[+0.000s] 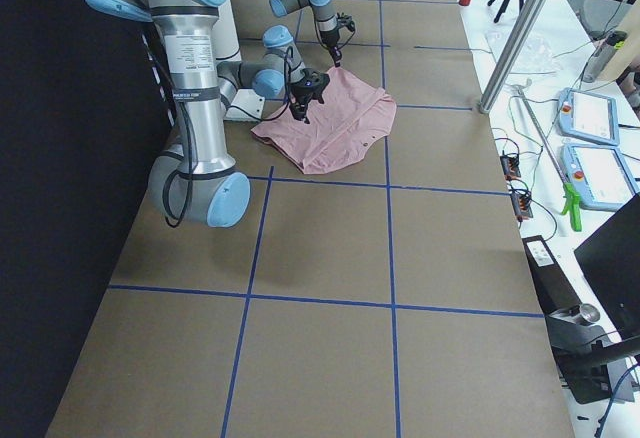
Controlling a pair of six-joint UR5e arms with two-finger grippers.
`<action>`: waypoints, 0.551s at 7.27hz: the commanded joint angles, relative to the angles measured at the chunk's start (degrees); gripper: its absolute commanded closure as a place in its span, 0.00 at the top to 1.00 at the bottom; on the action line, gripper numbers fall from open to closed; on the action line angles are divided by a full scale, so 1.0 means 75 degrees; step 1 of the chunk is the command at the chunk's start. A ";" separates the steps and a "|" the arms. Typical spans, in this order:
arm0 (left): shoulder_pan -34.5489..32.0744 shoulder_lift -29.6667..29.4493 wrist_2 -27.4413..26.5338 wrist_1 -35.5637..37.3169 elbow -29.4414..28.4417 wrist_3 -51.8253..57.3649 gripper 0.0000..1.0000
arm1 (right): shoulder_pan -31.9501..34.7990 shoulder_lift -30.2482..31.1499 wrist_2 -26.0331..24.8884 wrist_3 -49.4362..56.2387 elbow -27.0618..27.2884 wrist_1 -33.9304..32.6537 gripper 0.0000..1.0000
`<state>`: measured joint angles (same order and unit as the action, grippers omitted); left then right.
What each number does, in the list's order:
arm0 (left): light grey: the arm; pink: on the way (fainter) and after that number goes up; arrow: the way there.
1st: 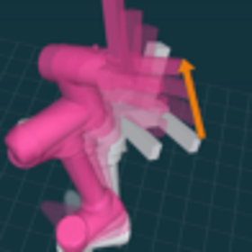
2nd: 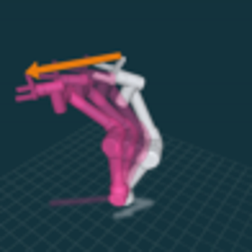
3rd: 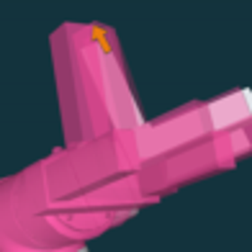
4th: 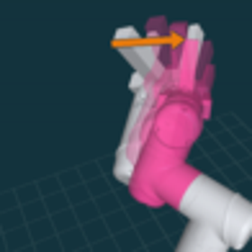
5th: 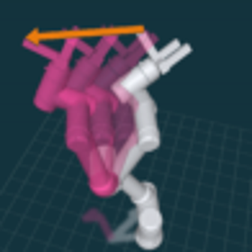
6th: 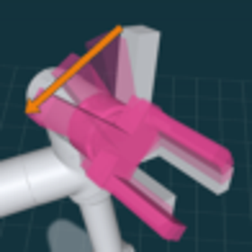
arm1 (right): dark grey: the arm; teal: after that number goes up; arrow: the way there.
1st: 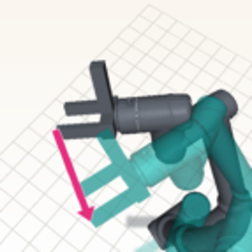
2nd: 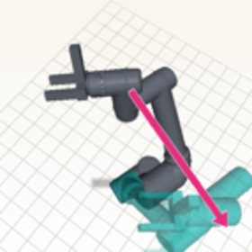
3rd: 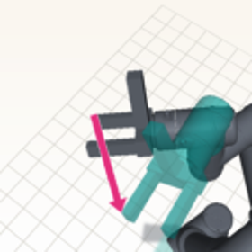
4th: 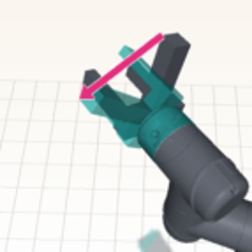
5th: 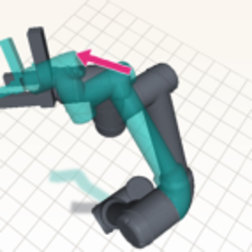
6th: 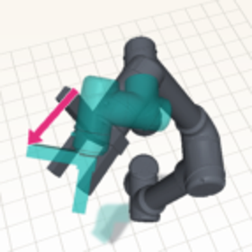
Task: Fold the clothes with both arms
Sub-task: 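Hold the shirt with the right gripper while the left gripper moves to its other side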
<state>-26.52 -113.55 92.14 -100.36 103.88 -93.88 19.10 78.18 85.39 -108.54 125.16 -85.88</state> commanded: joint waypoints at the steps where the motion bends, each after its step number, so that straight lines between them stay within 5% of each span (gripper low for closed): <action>1: -0.1215 -0.0525 -0.0039 -0.0604 -0.0718 0.1380 0.00 | 0.0113 -0.0077 0.0145 0.0000 -0.0001 -0.0010 1.00; 4: -0.2437 -0.2431 -0.0028 -0.2343 -0.3937 0.2051 0.00 | 0.0137 -0.0065 0.0181 0.0000 -0.0013 0.0060 1.00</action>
<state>-41.32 -125.62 91.87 -114.54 83.95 -80.41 20.07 77.67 86.66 -108.54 125.08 -85.66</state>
